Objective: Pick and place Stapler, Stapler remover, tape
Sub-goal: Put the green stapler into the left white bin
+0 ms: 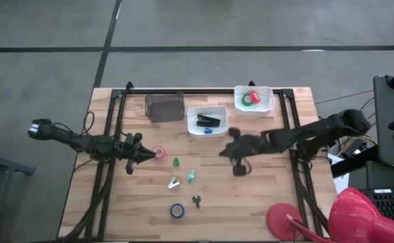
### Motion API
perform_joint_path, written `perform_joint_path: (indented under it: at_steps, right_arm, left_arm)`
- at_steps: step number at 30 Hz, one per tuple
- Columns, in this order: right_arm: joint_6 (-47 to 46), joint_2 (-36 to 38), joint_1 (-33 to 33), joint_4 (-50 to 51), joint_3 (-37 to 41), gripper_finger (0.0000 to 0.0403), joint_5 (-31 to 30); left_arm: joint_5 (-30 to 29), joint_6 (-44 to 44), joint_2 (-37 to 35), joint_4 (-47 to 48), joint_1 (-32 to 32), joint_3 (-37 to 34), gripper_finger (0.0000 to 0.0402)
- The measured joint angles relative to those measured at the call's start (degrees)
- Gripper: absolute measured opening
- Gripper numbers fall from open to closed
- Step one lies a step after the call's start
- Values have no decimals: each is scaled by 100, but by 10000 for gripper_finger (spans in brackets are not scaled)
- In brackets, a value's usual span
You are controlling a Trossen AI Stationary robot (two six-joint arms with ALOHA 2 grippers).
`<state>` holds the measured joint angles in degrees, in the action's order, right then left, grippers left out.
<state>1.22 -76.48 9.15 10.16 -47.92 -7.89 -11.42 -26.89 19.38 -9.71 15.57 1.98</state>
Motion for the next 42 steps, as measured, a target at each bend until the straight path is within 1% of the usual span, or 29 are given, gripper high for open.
perform_joint_path:
  at_steps: [4,5,8,10,12,13,15,19,20,22,24,25,27,29,31,35,38,42]
  right_arm:
    - [-75,694,-563,-88,563,8,1]
    - [-77,829,-701,-67,683,8,1]
    - [-144,1228,-1105,-66,966,8,-1]
    - [-152,1470,-1341,-90,1098,8,0]
    - [-174,1683,-1517,-219,1240,8,42]
    - [-207,1766,-1571,-268,1300,8,85]
    - [-258,1904,-1620,-329,1387,8,190]
    - [-248,2077,-1626,-332,1441,8,242]
    - [-253,2102,-1626,-325,1442,8,242]
    - [-295,2134,-1628,-324,1442,8,240]
    - [-347,2137,-1624,-330,1442,8,242]
    - [-353,2137,-1624,-328,1442,8,242]
    - [-378,2123,-1626,-319,1430,8,242]
    - [-417,2121,-1626,-328,1392,8,242]
    - [-429,2123,-1624,-353,1367,8,242]
    - [-430,2118,-1626,-360,1366,8,240]
    - [-467,2113,-1624,-365,1381,8,240]
    - [-422,2113,-1618,-355,1428,8,240]
  left_arm:
    - [-18,2,-2,0,-2,-9,39]
    - [-110,5,-2,-25,-3,-7,39]
    - [-712,140,11,-283,-4,-7,39]
    - [-927,11,67,-526,-10,-10,39]
    - [-1159,63,159,-809,-8,-14,39]
    - [-1301,27,197,-892,-7,-11,39]
    - [-1405,-424,251,-1012,-9,-11,39]
    - [-1351,-1082,427,-1077,0,-15,39]
    - [-1414,-1243,515,-1280,0,-22,39]
    - [-1528,-1479,691,-2034,-1,-17,39]
    - [-1676,-1405,902,-2640,-2,10,39]
    - [-1721,-1390,1015,-2794,-2,36,39]
    - [-1866,-1619,1253,-2815,-13,158,39]
    - [-1921,-1874,1573,-2517,-15,372,39]
    - [-1910,-2119,1984,-1972,1,667,39]
    - [-1876,-2268,2977,-775,13,1540,48]
    - [-1808,-2407,3606,796,7,2369,78]
    - [-1949,-2951,4419,3015,0,3500,142]
